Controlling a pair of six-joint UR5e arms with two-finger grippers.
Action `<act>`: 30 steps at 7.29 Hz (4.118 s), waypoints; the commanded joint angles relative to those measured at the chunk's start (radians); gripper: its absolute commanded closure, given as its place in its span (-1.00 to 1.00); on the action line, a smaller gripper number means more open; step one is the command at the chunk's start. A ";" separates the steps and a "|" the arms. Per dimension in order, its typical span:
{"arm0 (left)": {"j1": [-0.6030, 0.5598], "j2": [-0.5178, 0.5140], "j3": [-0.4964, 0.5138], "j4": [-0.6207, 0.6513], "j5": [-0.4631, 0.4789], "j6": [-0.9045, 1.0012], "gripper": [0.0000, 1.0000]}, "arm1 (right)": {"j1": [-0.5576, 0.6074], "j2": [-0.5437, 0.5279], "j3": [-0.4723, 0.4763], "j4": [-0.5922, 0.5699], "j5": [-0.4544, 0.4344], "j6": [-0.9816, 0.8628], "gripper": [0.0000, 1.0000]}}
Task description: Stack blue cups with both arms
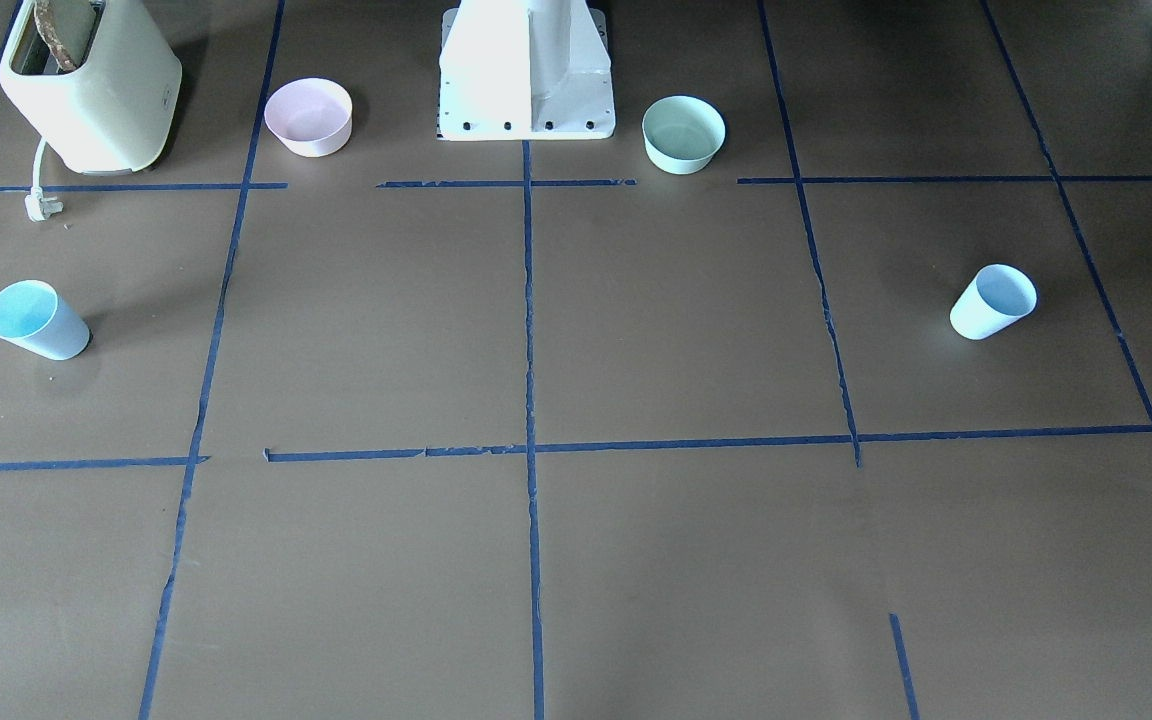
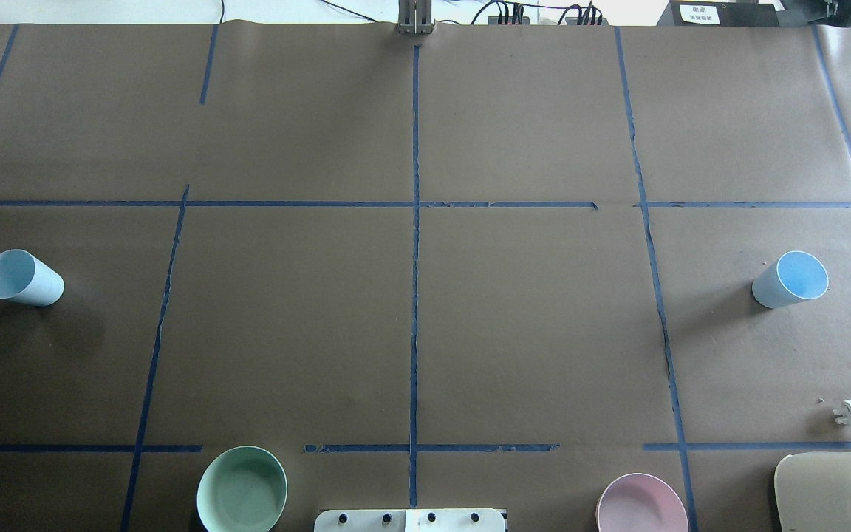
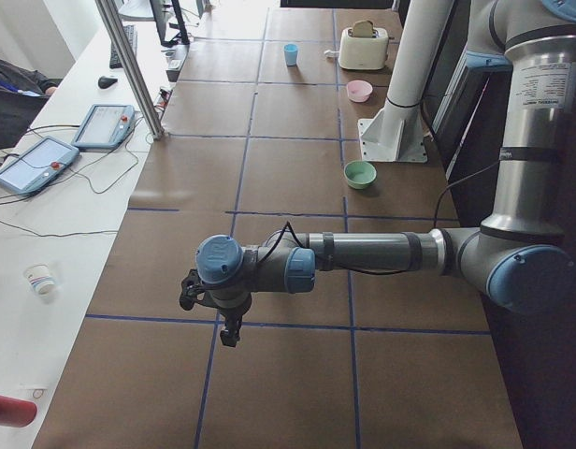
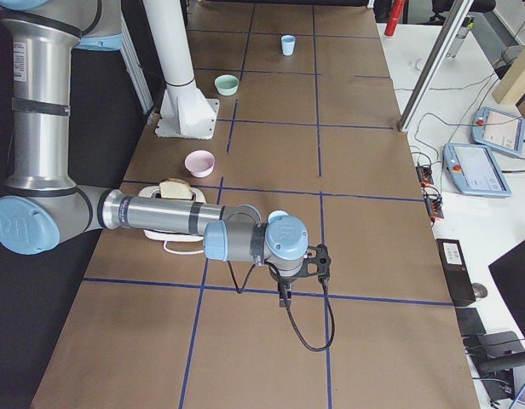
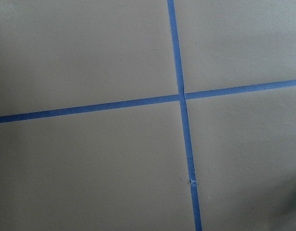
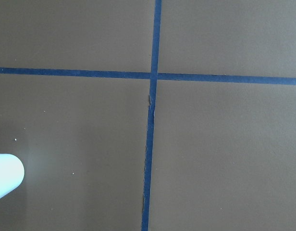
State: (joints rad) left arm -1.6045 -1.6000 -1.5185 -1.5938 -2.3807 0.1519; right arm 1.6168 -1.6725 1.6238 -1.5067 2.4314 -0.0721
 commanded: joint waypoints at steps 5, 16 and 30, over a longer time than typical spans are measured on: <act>0.000 0.000 0.000 -0.002 0.000 0.002 -1.00 | 0.000 0.008 0.005 0.000 -0.003 0.000 -1.00; 0.277 0.140 -0.332 -0.143 -0.025 -0.569 -1.00 | 0.000 0.013 0.013 0.000 -0.005 -0.002 -1.00; 0.571 0.124 -0.106 -0.600 0.112 -0.953 -1.00 | 0.000 0.019 0.011 0.002 -0.003 -0.005 -1.00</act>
State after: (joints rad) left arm -1.0405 -1.4669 -1.6381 -2.1890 -2.2688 -0.8007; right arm 1.6168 -1.6540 1.6356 -1.5049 2.4273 -0.0766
